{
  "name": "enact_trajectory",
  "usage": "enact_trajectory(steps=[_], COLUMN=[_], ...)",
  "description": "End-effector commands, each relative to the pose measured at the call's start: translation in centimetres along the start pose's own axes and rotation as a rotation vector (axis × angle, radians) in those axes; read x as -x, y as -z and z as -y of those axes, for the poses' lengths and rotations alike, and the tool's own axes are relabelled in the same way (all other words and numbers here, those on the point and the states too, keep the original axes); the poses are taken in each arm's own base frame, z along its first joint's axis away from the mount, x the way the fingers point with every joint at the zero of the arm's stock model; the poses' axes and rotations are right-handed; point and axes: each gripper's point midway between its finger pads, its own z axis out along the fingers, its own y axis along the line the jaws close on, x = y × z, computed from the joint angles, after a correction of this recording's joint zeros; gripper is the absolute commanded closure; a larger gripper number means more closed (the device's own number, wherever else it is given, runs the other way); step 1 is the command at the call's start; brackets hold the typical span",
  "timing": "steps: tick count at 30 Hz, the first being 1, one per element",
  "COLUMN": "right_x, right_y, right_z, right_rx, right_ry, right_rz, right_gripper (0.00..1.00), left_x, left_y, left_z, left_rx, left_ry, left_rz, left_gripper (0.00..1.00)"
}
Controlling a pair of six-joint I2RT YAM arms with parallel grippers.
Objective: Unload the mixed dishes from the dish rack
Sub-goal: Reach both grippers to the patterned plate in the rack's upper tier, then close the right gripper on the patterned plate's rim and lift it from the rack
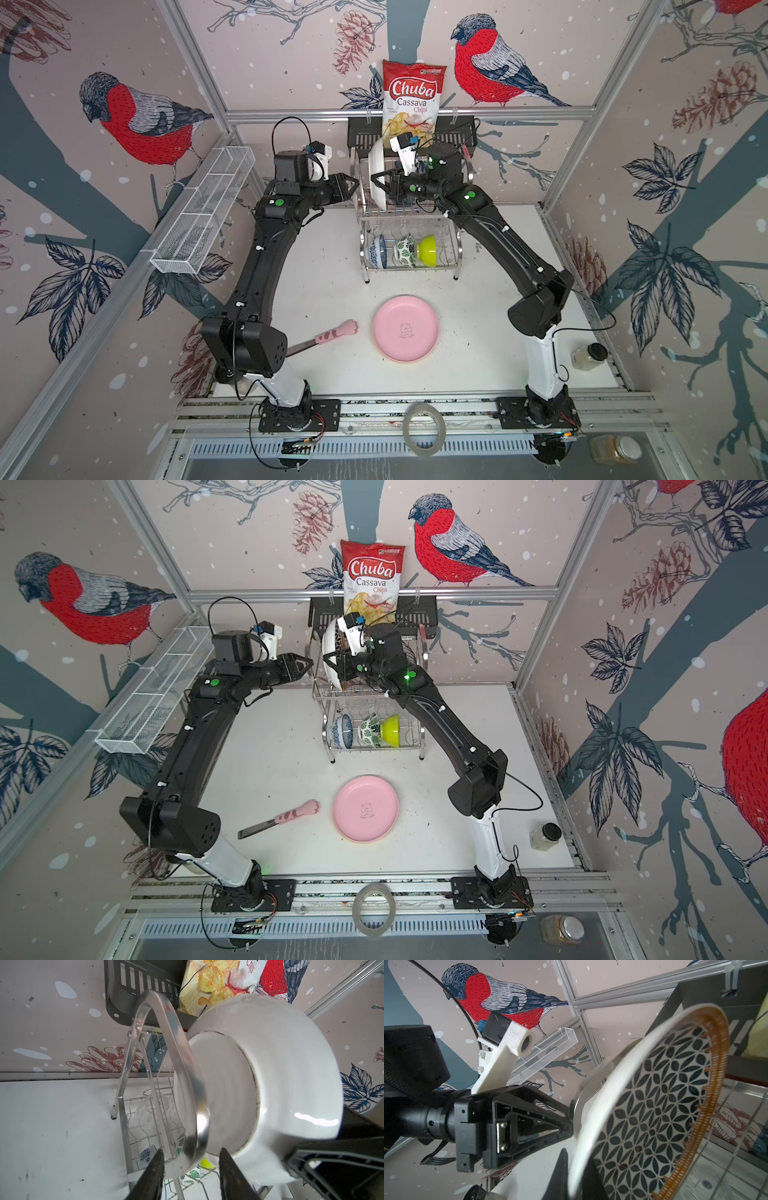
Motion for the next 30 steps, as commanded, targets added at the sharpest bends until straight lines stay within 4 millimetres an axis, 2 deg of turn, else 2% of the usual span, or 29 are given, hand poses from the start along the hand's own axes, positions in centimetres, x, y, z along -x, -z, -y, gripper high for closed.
enact_trajectory(steps=[1, 9, 18, 30], right_x=[-0.2, 0.0, 0.8, 4.2], right_y=[-0.3, -0.2, 1.3, 4.4], right_z=[-0.1, -0.7, -1.5, -2.3], right_rx=[0.024, 0.027, 0.015, 0.123], right_ry=[0.013, 0.019, 0.048, 0.033], right_rz=[-0.002, 0.001, 0.023, 0.098], right_gripper=[0.92, 0.98, 1.0, 1.0], left_x=[1.0, 0.8, 0.4, 0.5], left_y=[0.2, 0.1, -0.4, -0.2], left_z=[0.9, 0.6, 0.2, -0.3], left_rx=[-0.036, -0.025, -0.019, 0.015], left_ry=[-0.023, -0.023, -0.015, -0.014], left_rz=[0.032, 0.023, 0.014, 0.017], left_gripper=[0.57, 0.58, 0.58, 0.57])
